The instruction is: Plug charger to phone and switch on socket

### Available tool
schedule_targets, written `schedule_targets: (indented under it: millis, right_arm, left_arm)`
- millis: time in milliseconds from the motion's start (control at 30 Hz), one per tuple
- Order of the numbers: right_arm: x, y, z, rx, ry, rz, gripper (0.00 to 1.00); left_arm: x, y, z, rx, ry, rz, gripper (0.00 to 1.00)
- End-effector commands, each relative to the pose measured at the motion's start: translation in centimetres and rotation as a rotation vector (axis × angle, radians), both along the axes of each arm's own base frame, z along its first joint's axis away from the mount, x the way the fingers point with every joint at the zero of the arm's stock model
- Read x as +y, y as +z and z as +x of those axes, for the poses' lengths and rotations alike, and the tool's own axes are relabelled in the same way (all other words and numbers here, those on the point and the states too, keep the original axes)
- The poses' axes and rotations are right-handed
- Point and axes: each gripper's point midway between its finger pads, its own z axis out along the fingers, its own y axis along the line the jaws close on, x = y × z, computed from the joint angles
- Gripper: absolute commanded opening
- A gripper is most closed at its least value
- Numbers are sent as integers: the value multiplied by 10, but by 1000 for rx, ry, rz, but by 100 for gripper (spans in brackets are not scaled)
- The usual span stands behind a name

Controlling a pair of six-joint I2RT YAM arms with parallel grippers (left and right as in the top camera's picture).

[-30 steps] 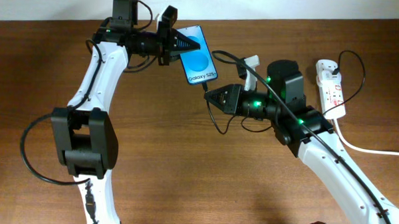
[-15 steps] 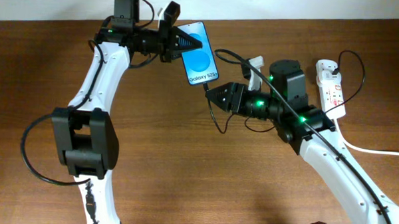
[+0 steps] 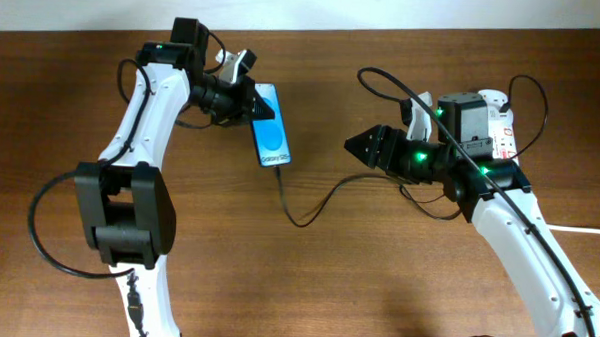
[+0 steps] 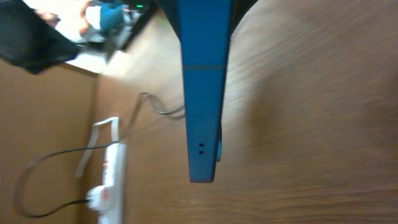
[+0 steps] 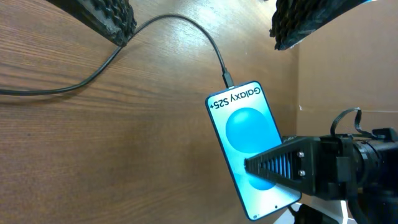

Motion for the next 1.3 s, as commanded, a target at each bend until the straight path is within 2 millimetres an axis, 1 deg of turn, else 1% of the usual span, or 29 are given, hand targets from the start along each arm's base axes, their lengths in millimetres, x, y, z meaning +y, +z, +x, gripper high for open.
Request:
schedule_targets:
  millis: [0,100,133,200,267,400,500,600,633,767,933,967,1033,1133,1167,1233,1267]
  right_arm:
    - [-4,-2,1,-3,-4,-25,75]
    - [-4,-2,1,-2,-5,-26,75]
    - [-4,-2,0,-5,-1,-29,75]
    - [-4,-2,0,-13,6,-34,75]
    - [-4,-2,0,-14,6,-34,75]
    - [-5,-3,1,-14,0,-40,75]
    - [-5,-3,1,-14,0,-40,75]
    - [-5,-3,1,-14,1,-39,75]
    - [-5,-3,1,-14,1,-40,75]
    - [-5,-3,1,-14,1,-40,75]
    - [-5,-3,1,-14,1,-40,75]
    - [-5,-3,1,-11,1,-40,75]
    - [-5,-5,-1,0,1,-42,74]
    - [-6,-7,-4,14,4,-46,75]
    - [-6,-7,-4,16,4,-47,75]
    - [-6,-7,-4,14,6,-48,75]
    - [-6,-7,-4,14,6,-48,75]
  left_arm:
    - [7,-13,-4,-55,-82,74,0]
    - [7,-43,-9,31,-95,77,0]
    - [7,-57,-13,78,-97,79,0]
    - [8,-74,-19,141,-99,82,0]
    - [8,-80,-19,151,-102,83,0]
    - [7,-82,-18,142,-104,83,0]
    - [-7,-90,-24,167,-130,86,0]
    - [-20,-107,-33,220,-148,94,0]
    - [-22,-111,-35,231,-154,96,0]
    - [-22,-112,-35,232,-154,100,0]
    - [-22,-112,-35,232,-154,100,17]
    - [-22,-112,-35,232,-154,100,24]
    - [-22,-112,-35,232,-155,100,32]
    - [-21,-112,-35,232,-154,100,39]
    - [-21,-112,-35,232,-154,100,43]
    - [-14,-118,-35,234,-151,155,49]
    - [-9,-122,-36,246,-140,195,49]
